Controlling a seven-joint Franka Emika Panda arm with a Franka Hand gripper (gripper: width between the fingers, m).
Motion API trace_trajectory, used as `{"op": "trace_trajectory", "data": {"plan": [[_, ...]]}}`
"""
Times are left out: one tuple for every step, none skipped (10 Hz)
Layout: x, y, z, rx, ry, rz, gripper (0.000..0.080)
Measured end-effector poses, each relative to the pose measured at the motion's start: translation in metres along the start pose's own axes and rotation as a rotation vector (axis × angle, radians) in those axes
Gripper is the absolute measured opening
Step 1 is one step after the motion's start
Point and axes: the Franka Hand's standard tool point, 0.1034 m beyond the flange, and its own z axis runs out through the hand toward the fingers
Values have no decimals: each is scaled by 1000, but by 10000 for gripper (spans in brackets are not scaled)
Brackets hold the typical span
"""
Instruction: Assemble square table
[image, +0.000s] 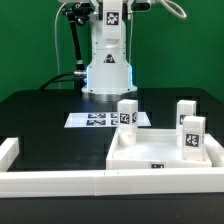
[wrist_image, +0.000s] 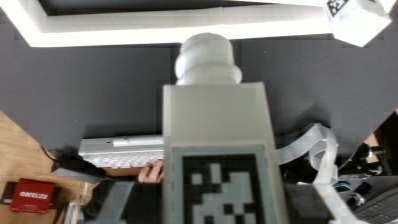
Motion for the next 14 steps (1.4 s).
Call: {"op": "trace_trajectory", "data": {"plan": [[0,0,0,0,0,-1,290],[0,0,0,0,-1,0,290],[0,-3,1,4,-1,-4,290],[4,-15,2,25,-9,-18,290],[15,-27,4,47,-14,-27,290],[24,-34,8,53,-4,-36,290],[30,-44,14,61,-2,-49,290],[31,-54,19,63,9,-61,290],[28,-61,24,55,27,-78,290],[24,-65,27,56,28,-88,290],[24,-64,27,55,27,-86,290],[23,-63,27,53,25,-85,290],[23,-63,28,53,24,-85,290],[23,-62,28,52,23,-84,290]]}}
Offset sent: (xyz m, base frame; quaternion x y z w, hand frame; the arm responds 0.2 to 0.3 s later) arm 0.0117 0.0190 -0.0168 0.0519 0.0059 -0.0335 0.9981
